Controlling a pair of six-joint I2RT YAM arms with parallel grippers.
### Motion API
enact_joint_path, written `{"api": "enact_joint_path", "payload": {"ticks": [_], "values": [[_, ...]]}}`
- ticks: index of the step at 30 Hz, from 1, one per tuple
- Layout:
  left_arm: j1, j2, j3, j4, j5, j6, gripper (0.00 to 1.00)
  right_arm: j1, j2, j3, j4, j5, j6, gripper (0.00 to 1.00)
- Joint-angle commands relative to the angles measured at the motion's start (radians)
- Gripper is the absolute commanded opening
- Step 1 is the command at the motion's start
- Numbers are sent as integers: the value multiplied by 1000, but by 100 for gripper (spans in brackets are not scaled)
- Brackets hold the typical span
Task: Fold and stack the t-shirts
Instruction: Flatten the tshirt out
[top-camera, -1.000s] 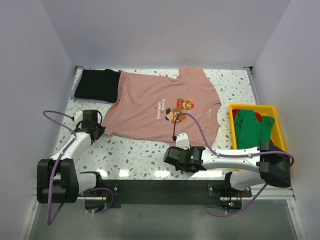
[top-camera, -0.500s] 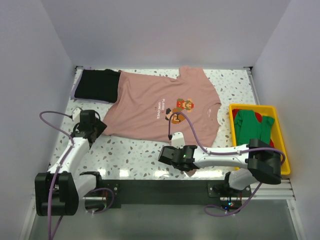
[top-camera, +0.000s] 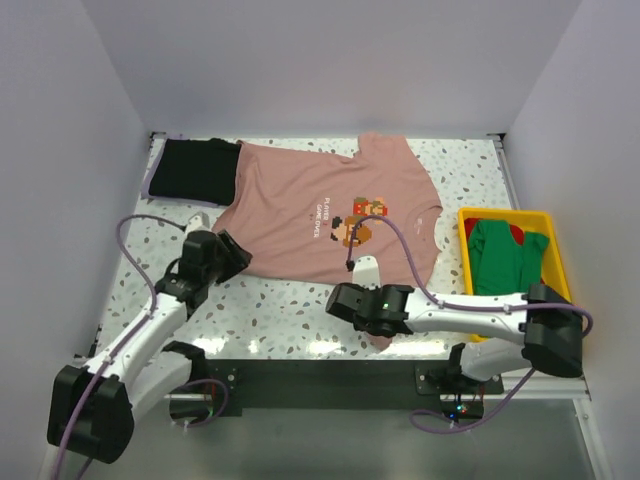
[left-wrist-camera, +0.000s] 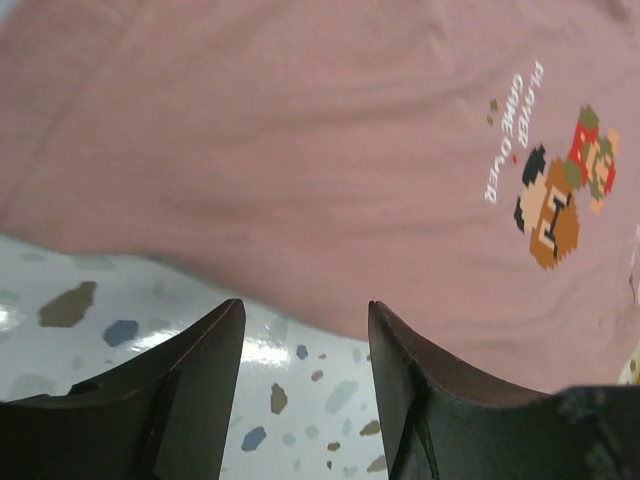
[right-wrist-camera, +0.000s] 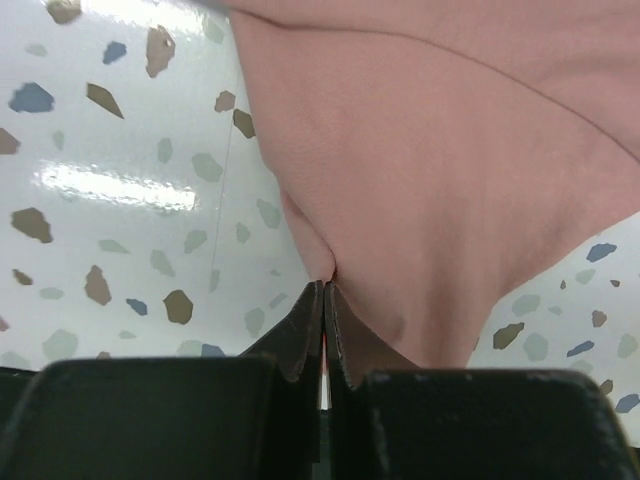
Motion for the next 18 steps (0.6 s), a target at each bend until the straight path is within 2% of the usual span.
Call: {"api": "enact_joint_path", "payload": {"ticks": [1,8,14,18], "values": [[-94,-11,-62,125,105,12,57,-26,-113,-5,-48,44,-8,0],[-347,75,-80,304,136,49,55,-141,-270,-41,-73,-10,-75,0],[-579,213,-30,413,133,106,51,-205,-315,-74,-76,-41,-121,0],[-682,299,13,458,116,133,51,-234,-318,-99,-65,-57,-129,0]]}}
